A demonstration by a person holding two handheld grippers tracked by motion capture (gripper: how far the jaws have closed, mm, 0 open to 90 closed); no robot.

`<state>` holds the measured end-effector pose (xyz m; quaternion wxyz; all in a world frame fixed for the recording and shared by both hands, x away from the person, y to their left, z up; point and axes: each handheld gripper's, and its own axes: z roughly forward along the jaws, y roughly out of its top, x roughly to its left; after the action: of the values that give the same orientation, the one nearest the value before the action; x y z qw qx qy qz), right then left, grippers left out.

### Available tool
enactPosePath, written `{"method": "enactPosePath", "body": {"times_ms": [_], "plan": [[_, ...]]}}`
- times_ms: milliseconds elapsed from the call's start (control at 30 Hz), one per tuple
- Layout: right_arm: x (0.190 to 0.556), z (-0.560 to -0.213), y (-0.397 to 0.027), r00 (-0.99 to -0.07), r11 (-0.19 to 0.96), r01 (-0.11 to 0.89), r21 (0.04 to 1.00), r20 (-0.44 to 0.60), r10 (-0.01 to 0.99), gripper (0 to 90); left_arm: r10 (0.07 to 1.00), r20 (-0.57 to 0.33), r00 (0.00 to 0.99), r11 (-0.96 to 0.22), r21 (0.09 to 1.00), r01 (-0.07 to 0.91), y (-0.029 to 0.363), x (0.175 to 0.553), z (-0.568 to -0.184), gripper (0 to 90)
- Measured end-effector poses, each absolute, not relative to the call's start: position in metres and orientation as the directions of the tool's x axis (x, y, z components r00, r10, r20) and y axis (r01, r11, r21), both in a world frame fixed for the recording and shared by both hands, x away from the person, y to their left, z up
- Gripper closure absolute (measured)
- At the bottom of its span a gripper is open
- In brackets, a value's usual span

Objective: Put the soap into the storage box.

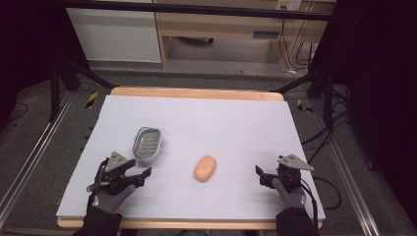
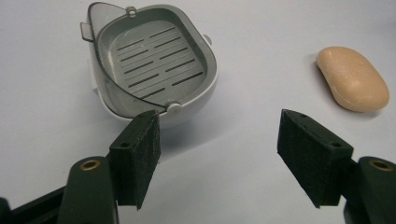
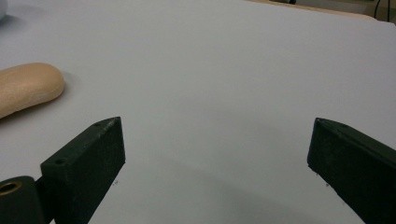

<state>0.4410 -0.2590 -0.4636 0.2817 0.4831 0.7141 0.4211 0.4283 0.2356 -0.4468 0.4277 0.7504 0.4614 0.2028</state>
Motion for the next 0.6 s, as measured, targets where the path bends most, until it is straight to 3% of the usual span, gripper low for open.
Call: {"method": "enactPosePath", "body": {"times_ms": [600], "plan": [[0.442,-0.463,-0.258,-0.377,0.183,0.455,0.872,0.002,0.926,4.2,0.834,-0.062,0.549,-0.262,0.83,0.492,0.208,0.425,-0.441,29.5]]}}
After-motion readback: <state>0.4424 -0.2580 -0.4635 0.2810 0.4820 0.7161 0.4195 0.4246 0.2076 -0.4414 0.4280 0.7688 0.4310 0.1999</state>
